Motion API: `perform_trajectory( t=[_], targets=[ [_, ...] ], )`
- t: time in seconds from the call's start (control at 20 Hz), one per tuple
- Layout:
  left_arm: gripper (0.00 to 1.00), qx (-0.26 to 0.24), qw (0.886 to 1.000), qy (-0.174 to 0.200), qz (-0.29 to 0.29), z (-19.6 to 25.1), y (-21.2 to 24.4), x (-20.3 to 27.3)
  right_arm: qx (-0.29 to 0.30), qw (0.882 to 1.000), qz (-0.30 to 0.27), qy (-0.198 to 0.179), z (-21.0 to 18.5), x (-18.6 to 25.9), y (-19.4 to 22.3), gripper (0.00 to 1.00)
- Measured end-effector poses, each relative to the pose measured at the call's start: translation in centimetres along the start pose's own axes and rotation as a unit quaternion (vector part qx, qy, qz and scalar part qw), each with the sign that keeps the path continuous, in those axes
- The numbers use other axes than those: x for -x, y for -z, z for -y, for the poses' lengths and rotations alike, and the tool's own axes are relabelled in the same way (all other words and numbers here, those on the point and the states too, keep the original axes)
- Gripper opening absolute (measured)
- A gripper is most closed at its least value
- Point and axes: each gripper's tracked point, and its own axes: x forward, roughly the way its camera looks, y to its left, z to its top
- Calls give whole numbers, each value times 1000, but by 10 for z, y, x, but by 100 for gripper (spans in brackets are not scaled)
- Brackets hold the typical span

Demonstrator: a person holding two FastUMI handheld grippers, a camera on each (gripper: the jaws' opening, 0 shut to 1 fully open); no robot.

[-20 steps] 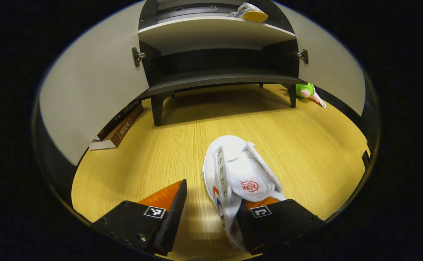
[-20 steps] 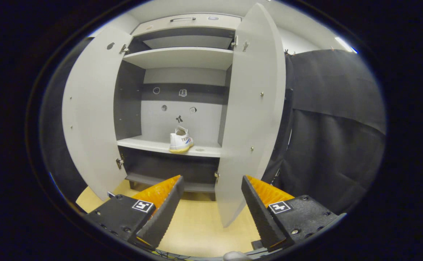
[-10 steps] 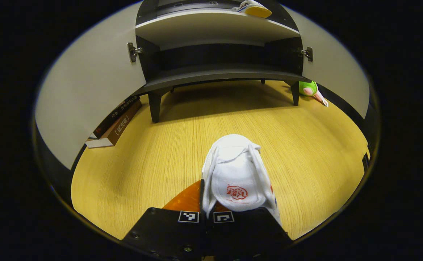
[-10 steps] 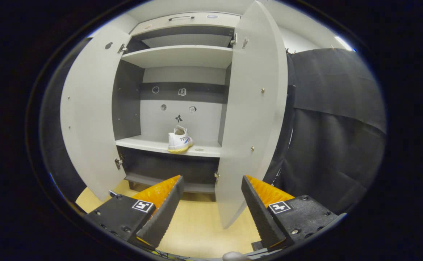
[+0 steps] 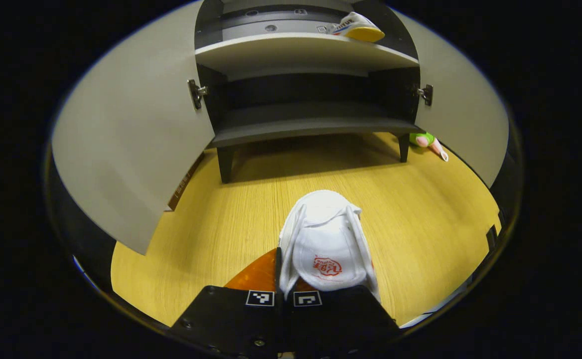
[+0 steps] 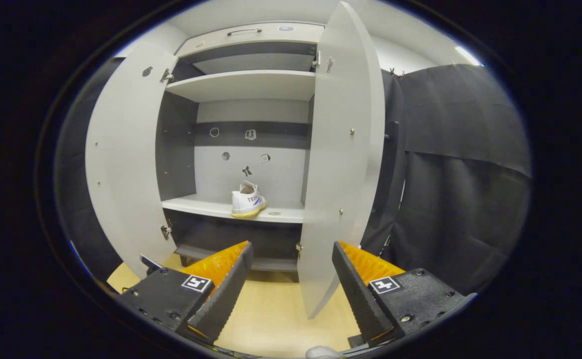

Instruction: Grab one shoe with the right hand and put it into the shoe cabinet, grab the other shoe with the left hand and put it into the shoe cabinet; then close the right door with the right hand and the left door with the left hand.

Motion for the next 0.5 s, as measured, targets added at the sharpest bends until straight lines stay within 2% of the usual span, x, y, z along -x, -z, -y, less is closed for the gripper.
perform_trajectory(
  t=[0.25,0.35,0.5],
  targets=[
    [0,6,999,-9,35,-13,-85,39,-19,999,19,-23,-5,-1,-6,100],
    [0,18,999,-12,50,-20,-118,47,-27,999,25,-32,-6,-3,-9,100],
    [0,10,996,-16,84,-24,-171,56,-35,998,32,-40,-3,-8,-12,100]
  ],
)
